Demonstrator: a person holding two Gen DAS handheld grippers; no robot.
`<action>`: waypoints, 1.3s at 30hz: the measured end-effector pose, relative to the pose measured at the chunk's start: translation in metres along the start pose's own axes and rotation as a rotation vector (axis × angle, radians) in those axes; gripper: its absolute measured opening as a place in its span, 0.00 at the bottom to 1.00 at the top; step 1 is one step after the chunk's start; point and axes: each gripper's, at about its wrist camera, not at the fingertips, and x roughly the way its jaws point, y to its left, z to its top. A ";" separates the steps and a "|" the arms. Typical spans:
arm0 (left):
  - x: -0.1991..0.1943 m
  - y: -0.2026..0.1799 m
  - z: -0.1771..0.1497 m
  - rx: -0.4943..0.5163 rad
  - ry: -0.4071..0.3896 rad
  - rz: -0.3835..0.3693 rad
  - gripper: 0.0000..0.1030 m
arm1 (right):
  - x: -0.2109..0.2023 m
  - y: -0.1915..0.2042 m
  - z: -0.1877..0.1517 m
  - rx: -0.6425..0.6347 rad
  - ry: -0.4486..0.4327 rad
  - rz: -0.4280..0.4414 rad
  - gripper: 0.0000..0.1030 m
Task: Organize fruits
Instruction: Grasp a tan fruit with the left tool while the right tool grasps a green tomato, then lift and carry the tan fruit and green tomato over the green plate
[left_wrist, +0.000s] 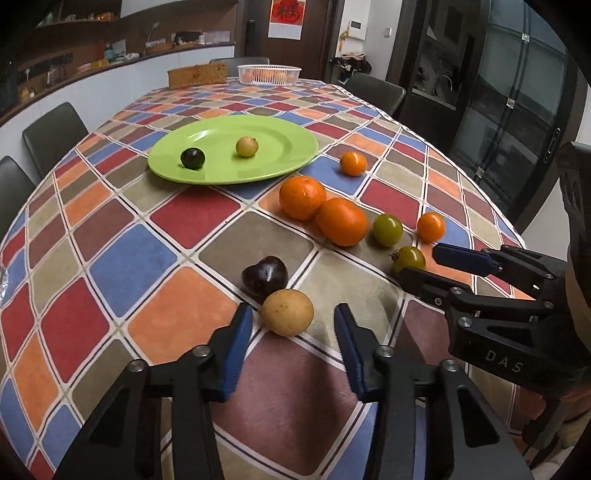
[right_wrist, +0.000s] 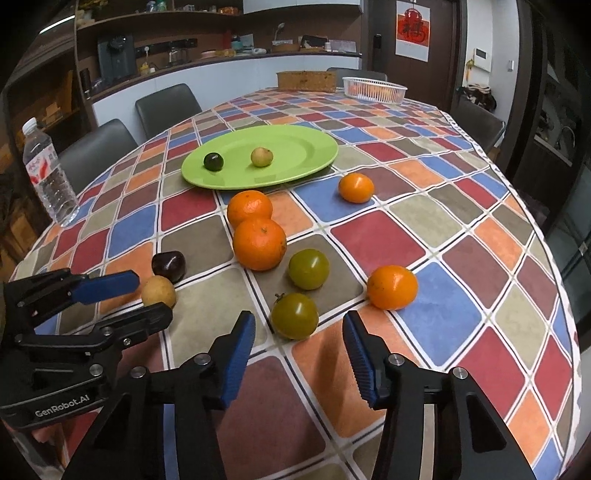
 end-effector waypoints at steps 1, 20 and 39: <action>0.002 0.000 0.001 0.002 0.004 -0.002 0.38 | 0.002 -0.001 0.000 0.006 0.005 0.005 0.45; -0.007 -0.002 0.005 0.004 -0.017 0.002 0.29 | 0.007 -0.001 0.002 0.020 0.023 0.061 0.28; -0.064 -0.006 0.018 0.043 -0.177 0.025 0.29 | -0.042 0.017 0.015 -0.006 -0.089 0.068 0.28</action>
